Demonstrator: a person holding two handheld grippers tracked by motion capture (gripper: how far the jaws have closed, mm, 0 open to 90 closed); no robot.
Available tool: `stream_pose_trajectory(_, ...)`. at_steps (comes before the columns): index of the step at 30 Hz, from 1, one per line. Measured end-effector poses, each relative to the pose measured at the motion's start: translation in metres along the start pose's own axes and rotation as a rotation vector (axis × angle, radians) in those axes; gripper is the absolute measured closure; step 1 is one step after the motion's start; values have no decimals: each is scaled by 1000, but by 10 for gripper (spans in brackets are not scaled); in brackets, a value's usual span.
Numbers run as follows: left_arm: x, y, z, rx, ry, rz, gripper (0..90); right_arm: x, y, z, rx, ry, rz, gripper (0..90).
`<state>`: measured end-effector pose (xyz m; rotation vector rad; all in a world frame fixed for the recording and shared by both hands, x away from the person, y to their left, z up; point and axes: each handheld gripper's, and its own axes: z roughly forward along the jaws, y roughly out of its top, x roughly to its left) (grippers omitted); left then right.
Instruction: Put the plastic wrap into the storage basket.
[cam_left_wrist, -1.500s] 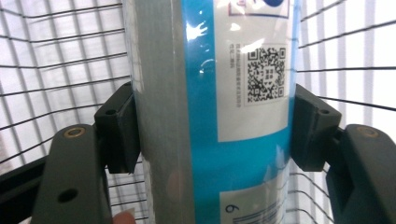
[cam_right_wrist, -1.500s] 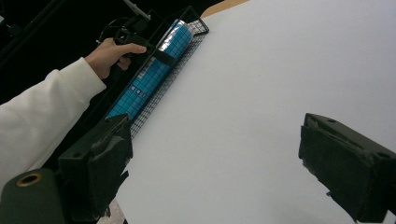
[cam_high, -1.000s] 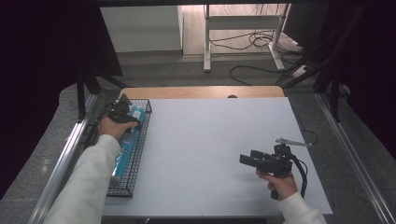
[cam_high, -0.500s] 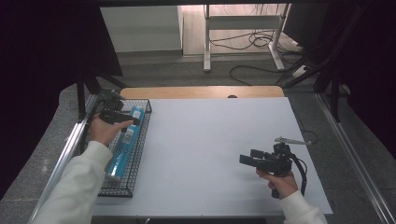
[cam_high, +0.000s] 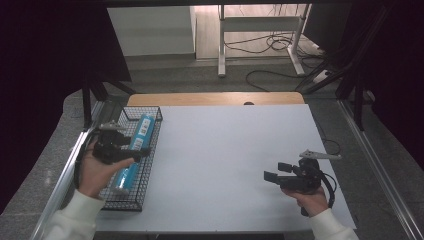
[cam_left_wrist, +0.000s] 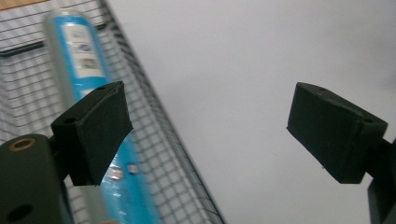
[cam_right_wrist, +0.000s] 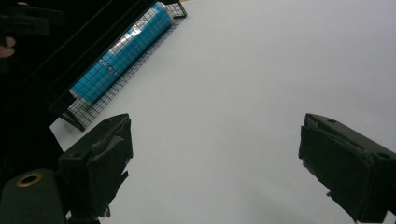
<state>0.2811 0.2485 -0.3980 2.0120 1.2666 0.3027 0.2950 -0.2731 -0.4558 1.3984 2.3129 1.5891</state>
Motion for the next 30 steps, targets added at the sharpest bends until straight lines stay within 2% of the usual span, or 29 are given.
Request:
stream_pose_trajectory(7, -31, -23, 1, -27, -70, 49, 143, -6, -9, -10, 18, -21, -14, 104)
stream_pose_trajectory(10, -45, -29, 5, -19, -93, 88, 144, -9, -13, -14, 29, -29, -17, 106)
stream_pose_trajectory(14, -57, -36, 15, 13, -96, 135, 146, -10, -15, -16, 41, -47, -42, 106)
stream_pose_trajectory(22, -65, -40, 24, 43, -110, 174, 148, -6, -16, -14, 62, -73, -110, 106)
stream_pose_trajectory(30, -64, -41, 19, 22, -117, 167, 147, -7, -16, -13, 56, -125, -177, 105)
